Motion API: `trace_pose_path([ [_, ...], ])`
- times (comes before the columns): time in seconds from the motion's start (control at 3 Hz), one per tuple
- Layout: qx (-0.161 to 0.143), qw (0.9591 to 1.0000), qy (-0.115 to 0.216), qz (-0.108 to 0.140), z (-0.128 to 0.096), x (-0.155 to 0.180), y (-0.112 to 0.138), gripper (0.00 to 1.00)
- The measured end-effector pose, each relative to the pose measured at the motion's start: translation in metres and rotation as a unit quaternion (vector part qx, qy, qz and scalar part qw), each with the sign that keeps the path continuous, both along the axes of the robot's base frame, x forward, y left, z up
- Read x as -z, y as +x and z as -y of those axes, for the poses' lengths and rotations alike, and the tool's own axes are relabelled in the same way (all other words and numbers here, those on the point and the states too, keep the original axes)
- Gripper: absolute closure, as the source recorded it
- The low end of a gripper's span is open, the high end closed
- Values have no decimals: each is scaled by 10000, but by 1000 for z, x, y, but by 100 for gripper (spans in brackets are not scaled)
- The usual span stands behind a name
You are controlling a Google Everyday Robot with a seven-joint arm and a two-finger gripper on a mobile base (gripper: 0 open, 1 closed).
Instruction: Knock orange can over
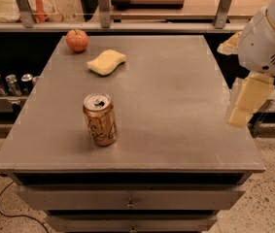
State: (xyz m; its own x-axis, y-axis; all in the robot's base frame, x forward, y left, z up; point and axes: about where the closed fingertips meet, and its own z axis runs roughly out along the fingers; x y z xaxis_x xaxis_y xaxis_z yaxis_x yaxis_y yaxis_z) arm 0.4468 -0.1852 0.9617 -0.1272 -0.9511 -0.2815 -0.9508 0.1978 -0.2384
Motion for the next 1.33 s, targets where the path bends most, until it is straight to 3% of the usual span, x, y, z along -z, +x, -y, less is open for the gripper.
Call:
trace_pose_path([
  [0.33,-328,9979,537,-143,-27,21,5,0],
  [0.67,-533,9894,1306,-352,-46,38,5,0],
  [1.0,-628,9727,2157,-573,-59,51,1,0],
  [1.33,-629,9501,2975,-691,-71,58,-2,0],
])
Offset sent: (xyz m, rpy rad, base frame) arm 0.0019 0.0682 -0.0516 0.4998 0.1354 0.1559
